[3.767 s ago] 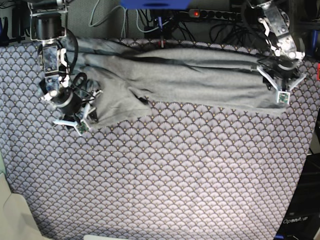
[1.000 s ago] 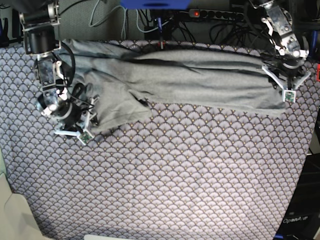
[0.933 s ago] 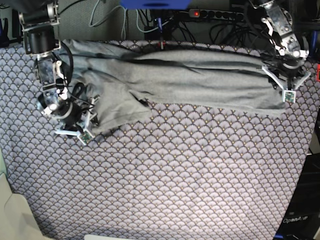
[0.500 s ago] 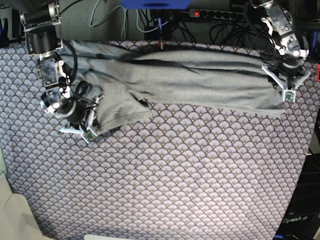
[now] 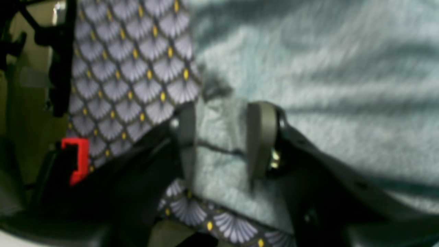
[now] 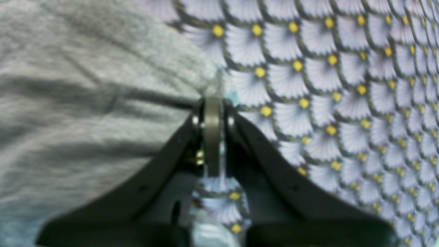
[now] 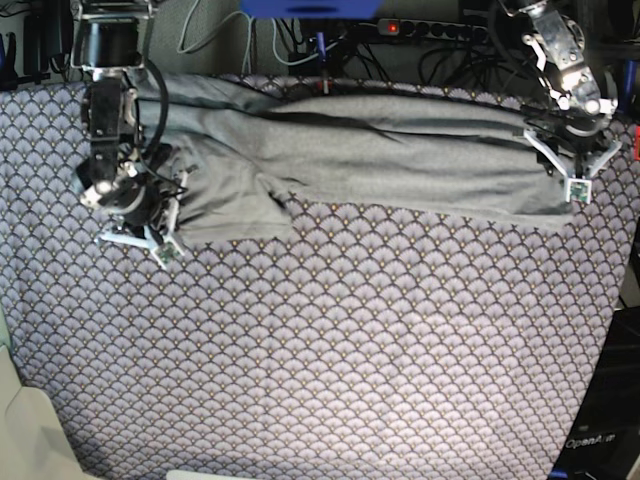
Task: Fold the T-shirt properly
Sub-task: 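Hold the strip end with the right gripper and adjust its grip, then lift the strip end with the right gripper and pull it back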
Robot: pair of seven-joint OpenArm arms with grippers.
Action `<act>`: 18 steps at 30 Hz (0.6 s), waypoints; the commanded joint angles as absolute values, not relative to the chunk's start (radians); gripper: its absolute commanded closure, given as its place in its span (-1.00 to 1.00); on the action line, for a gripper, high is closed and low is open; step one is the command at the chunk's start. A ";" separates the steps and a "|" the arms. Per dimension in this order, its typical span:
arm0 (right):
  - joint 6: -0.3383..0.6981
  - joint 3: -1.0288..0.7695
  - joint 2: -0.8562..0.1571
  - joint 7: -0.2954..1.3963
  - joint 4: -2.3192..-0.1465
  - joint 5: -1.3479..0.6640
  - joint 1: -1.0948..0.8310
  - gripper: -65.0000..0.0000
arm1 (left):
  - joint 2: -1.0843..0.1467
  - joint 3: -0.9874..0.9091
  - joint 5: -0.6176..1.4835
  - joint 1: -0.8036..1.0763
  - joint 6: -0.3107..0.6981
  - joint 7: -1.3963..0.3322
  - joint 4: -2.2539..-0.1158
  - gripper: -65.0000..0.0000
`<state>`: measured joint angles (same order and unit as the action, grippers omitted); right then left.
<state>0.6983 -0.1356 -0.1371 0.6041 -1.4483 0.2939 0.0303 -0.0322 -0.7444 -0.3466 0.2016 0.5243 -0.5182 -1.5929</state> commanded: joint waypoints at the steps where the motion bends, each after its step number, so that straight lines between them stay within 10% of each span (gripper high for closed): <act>1: 0.698 -0.170 -0.148 0.610 -1.463 0.305 0.042 1.00 | -0.041 -0.745 -0.340 0.193 0.518 -0.493 -1.616 0.22; 18: 0.698 -0.162 -0.101 0.567 -1.687 0.303 -0.041 1.00 | -0.042 -0.745 -0.340 0.191 0.518 -0.493 -1.607 0.22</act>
<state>0.7025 -0.1581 -0.0929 0.5804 -1.6676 0.3077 -0.0547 -0.0319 -0.7425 -0.3462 0.1989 0.5243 -0.5121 -1.5913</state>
